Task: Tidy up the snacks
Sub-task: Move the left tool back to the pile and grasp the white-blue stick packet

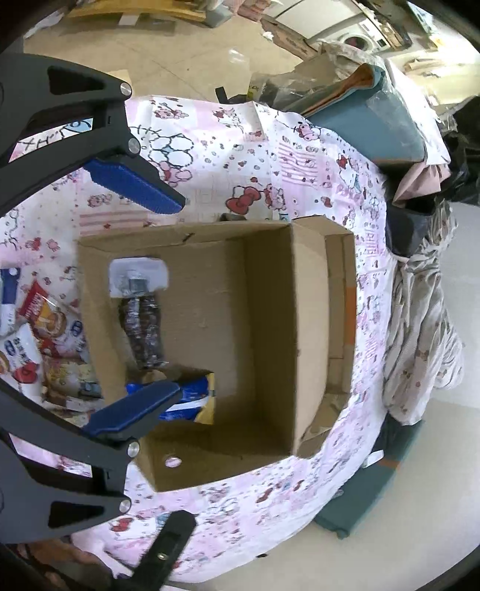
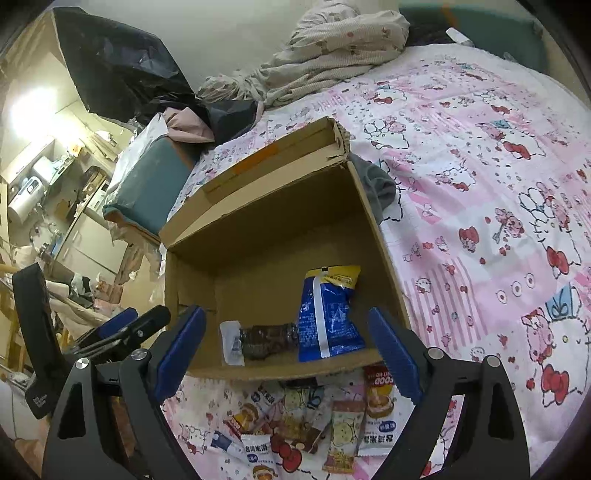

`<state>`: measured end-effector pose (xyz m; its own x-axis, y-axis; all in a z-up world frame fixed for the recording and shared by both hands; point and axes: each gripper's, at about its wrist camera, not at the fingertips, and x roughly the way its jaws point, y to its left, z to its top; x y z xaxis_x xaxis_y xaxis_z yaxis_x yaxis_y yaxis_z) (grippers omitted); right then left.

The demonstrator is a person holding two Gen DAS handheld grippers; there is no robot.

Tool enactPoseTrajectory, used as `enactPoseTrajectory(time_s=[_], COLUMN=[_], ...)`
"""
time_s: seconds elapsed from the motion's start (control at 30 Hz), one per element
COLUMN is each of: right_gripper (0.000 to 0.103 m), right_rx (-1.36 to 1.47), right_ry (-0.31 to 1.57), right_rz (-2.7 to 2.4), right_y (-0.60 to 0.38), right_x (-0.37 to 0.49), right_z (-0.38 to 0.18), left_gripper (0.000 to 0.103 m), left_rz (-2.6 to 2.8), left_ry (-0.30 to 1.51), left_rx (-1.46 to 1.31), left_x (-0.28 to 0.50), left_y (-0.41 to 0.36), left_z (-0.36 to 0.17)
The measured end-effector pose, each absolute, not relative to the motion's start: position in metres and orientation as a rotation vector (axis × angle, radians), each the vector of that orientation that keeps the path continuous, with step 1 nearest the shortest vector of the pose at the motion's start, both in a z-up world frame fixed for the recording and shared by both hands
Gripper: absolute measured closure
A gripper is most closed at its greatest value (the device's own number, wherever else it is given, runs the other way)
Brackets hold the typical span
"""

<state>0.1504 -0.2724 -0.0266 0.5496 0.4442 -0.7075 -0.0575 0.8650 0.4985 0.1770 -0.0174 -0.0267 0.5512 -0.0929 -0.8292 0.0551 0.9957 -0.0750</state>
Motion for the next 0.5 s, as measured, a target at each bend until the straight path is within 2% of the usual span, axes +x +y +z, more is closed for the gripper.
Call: enactPoseTrajectory(time_s=[0.5], right_gripper=[0.011], right_rx=[0.421], right_ry=[0.938], right_rz=[0.161], right_y=[-0.285], right_x=[0.098], right_z=[-0.024], left_gripper=[0.013], left_rz=[-0.042], left_ry=[1.010], left_rx=[-0.113], left_x=[0.128], left_y=[0.022], left_z=[-0.028])
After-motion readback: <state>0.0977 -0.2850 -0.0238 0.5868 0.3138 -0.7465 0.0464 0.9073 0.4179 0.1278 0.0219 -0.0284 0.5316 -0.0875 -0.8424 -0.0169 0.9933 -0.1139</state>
